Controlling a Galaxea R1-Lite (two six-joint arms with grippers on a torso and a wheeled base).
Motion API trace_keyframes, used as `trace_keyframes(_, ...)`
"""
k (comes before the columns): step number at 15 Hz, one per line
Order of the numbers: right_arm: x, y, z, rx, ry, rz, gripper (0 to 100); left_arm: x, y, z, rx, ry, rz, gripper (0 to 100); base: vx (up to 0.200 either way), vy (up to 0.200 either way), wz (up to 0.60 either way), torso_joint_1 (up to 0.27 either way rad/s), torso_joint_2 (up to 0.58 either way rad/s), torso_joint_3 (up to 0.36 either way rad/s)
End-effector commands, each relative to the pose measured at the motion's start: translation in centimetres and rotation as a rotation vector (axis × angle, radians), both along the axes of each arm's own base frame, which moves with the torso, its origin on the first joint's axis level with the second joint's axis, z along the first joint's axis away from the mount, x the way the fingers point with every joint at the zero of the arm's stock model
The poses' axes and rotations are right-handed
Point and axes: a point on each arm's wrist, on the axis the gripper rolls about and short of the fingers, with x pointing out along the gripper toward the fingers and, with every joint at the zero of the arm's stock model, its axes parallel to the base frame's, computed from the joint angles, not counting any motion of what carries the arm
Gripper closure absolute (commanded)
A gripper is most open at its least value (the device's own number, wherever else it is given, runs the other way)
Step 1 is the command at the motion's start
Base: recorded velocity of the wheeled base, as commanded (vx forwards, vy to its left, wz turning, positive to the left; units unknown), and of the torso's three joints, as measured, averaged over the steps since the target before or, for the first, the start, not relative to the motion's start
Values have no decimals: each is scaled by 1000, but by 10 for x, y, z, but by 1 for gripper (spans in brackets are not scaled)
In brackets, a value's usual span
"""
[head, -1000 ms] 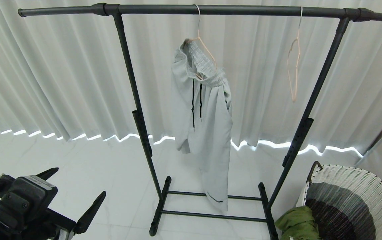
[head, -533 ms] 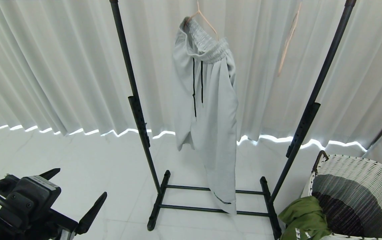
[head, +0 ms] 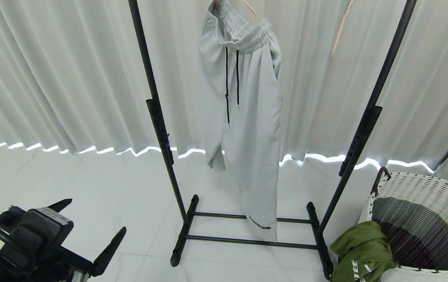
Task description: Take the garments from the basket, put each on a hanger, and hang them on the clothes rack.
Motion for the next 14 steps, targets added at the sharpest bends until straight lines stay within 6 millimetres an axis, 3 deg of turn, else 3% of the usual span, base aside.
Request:
trace_keyframes(1, -1, 1, -1, 25, -1, 37, 0, 0, 0, 0, -2, -1, 0, 0, 200, 0, 0, -7, 27, 41)
trace_keyframes(7, 5, 4, -13, 82, 97, 152, 0, 1, 0, 1, 3, -4, -1, 0, 200, 0, 0, 1, 10, 6)
trace_keyframes(12, 33, 5, -40, 91, 374, 296, 0, -1, -6, 6, 12, -38, -54, 0, 0, 0, 0, 0, 0, 0)
trace_keyframes(14, 53, 8, -56, 85, 436, 346, 0, -2, -7, 9, 12, -53, -62, 0, 0, 0, 0, 0, 0, 0)
